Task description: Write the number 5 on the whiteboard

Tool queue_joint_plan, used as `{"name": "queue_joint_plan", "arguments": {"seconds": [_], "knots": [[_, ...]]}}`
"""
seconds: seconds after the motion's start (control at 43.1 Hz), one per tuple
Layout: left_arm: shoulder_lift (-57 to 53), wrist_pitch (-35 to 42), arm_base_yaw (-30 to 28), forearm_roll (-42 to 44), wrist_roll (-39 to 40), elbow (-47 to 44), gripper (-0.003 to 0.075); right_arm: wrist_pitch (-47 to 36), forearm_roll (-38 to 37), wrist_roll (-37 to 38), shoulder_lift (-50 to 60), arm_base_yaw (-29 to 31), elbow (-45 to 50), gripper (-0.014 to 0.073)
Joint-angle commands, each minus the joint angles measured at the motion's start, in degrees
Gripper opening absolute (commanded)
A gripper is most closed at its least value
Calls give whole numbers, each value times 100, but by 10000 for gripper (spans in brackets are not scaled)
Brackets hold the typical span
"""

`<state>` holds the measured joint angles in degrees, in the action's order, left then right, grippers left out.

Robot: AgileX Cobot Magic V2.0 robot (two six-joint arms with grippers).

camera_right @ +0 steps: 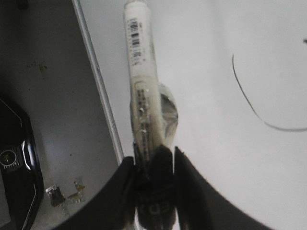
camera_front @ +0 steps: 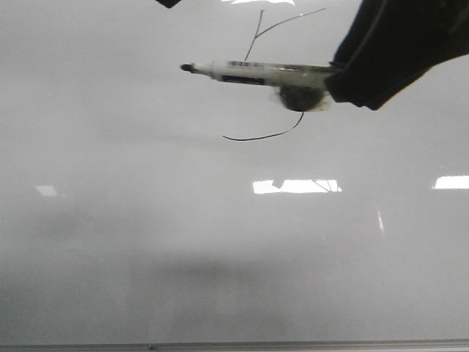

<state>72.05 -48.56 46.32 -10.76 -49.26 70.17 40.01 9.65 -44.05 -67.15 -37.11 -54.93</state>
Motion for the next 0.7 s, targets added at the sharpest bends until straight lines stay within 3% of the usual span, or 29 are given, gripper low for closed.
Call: {"name": "queue_joint_plan", "arguments": {"seconds": [0.0, 0.232, 0.533, 0.672], "knots": [[-89, 214, 137, -121, -112, 171, 530, -533, 3, -70, 194, -283, -133, -62], [71, -63, 312, 103, -171, 171, 387, -848, 3, -65, 303, -649, -133, -62], [137, -142, 312, 252, -171, 171, 372, -787, 9, -65, 401, -649, -133, -62], [140, -84, 312, 252, -171, 171, 248, -761, 60, -65, 407, -653, -133, -62]]}}
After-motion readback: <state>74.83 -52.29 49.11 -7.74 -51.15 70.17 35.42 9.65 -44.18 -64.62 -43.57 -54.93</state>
